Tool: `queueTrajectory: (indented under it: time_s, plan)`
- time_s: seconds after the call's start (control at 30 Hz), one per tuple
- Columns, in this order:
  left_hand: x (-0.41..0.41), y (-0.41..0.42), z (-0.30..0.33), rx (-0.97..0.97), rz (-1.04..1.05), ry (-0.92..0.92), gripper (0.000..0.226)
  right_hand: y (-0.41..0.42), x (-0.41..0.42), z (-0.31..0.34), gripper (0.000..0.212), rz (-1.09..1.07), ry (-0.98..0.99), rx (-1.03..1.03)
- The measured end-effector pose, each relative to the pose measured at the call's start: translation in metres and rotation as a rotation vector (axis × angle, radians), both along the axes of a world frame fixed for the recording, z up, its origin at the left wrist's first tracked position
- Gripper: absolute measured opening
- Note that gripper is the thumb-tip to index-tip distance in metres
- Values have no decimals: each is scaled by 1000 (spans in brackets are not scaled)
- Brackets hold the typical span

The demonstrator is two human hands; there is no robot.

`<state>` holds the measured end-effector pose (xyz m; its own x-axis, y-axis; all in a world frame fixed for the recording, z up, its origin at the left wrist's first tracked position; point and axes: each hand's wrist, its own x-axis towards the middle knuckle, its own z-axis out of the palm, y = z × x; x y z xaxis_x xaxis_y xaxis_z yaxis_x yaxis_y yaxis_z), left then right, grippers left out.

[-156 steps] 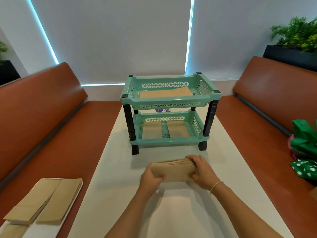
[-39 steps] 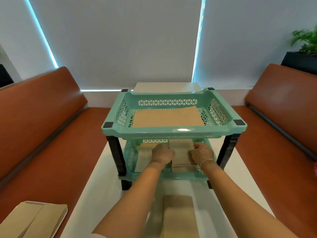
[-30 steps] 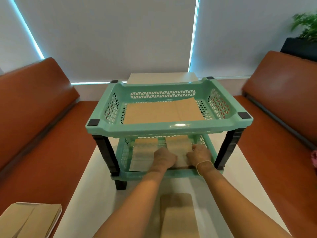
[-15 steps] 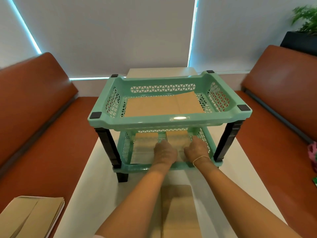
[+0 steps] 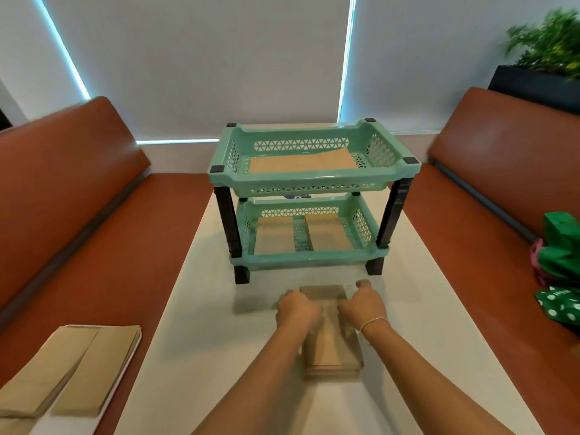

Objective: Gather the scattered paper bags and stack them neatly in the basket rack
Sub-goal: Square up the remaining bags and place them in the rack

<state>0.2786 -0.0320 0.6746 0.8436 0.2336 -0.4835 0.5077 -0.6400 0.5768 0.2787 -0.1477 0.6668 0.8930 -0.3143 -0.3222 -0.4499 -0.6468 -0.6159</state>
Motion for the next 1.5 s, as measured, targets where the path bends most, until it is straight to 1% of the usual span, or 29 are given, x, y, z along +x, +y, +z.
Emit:
queueTrajectory:
  time_s: [0.07, 0.1, 0.17, 0.23, 0.33, 0.43, 0.47, 0.5, 0.57, 0.63, 0.7, 0.77, 0.87, 1.03, 1.13, 1.2, 1.3, 1.37, 1.43, 1.5]
  plan:
    - [-12, -2, -5, -32, 12, 44, 56, 1, -15, -1, 54, -25, 124, 65]
    - [-17, -3, -6, -50, 20, 54, 56, 1, -20, -2, 54, -35, 154, 92]
    - [-24, -3, -8, -60, 21, 71, 51, 1, -28, -4, 53, -40, 182, 110]
    - [-29, -1, -10, -57, 11, 96, 44, 0, -35, -4, 47, -37, 211, 110]
    - [-35, 3, -14, -87, 5, 110, 41, -3, -41, -7, 44, -70, 212, 192]
    - [-42, 1, -12, -153, 14, 130, 48, -6, -48, -7, 23, -97, 198, 296]
    - [-44, 0, -11, -187, 29, 134, 53, -7, -50, -7, 17, -97, 178, 304]
    - [-46, -1, -12, -202, 44, 129, 60, -7, -52, -8, 16, -86, 151, 291]
    - [-50, -2, -12, -143, 49, 113, 70, -5, -54, -10, 19, -56, 106, 231]
    - [-51, -3, -11, -17, 37, 86, 66, -2, -56, -8, 25, -24, 103, 163]
    - [-51, -6, -10, 25, 48, 85, 59, 0, -58, -5, 34, -3, 115, 135]
    - [-51, -10, -10, -2, 85, 84, 55, 2, -59, -5, 41, 12, 115, 148]
    - [-50, -9, -13, -26, 73, 61, 55, 2, -60, -6, 46, 13, 109, 191]
    - [-49, -2, -17, -135, 110, 59, 72, 1, -59, -10, 50, -6, 131, 284]
    - [-47, 2, -15, -235, 209, 72, 79, 4, -59, -13, 51, -26, 133, 376]
    - [-44, 7, -16, -310, 231, 68, 77, 4, -60, -14, 51, -34, 107, 465]
    - [-42, 11, -12, -436, 193, 53, 63, 3, -60, -11, 46, -27, 32, 551]
    - [-40, 10, -8, -544, 181, -34, 59, 4, -57, -5, 45, -21, -50, 625]
    - [-35, 8, 0, -636, 157, -165, 54, 5, -54, 5, 45, -19, -192, 719]
    - [-32, 6, 8, -717, 126, -282, 48, 4, -52, 17, 44, -9, -349, 726]
